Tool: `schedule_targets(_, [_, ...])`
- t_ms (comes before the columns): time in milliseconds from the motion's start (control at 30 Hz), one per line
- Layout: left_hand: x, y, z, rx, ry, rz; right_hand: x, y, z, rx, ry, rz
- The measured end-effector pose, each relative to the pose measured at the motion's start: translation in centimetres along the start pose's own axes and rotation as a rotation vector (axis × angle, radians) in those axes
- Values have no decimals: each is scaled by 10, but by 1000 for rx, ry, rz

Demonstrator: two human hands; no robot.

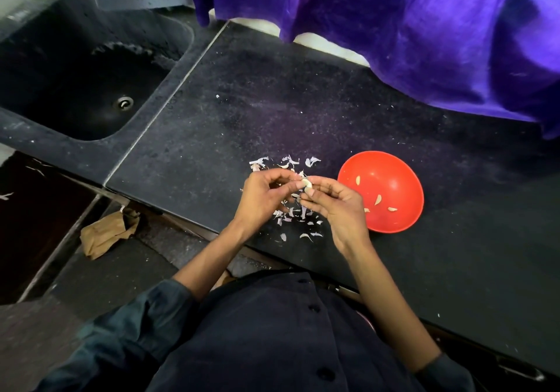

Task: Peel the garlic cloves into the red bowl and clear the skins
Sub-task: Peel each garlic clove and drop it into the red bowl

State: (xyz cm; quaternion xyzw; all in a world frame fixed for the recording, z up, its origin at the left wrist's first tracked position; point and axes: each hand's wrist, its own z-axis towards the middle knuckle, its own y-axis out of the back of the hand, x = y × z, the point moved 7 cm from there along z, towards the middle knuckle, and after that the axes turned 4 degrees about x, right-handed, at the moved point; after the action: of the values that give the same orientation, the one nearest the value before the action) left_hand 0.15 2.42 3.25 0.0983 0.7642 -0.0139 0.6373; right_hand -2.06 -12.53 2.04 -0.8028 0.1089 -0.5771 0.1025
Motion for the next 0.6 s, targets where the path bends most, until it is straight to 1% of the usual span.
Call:
schedule_targets(167, [-6, 3, -1, -51, -64, -30, 3, -9, -5, 58, -10, -23])
schedule_targets(367, [-11, 8, -6, -135, -139, 6, 4, -11, -6, 60, -75, 30])
schedule_targets(500, [-13, 9, -8, -172, -211, 114, 1, -13, -8, 66, -118, 46])
schedule_targets(600, [-17, 7, -11, -173, -291, 258, 0, -14, -8, 77, -139, 55])
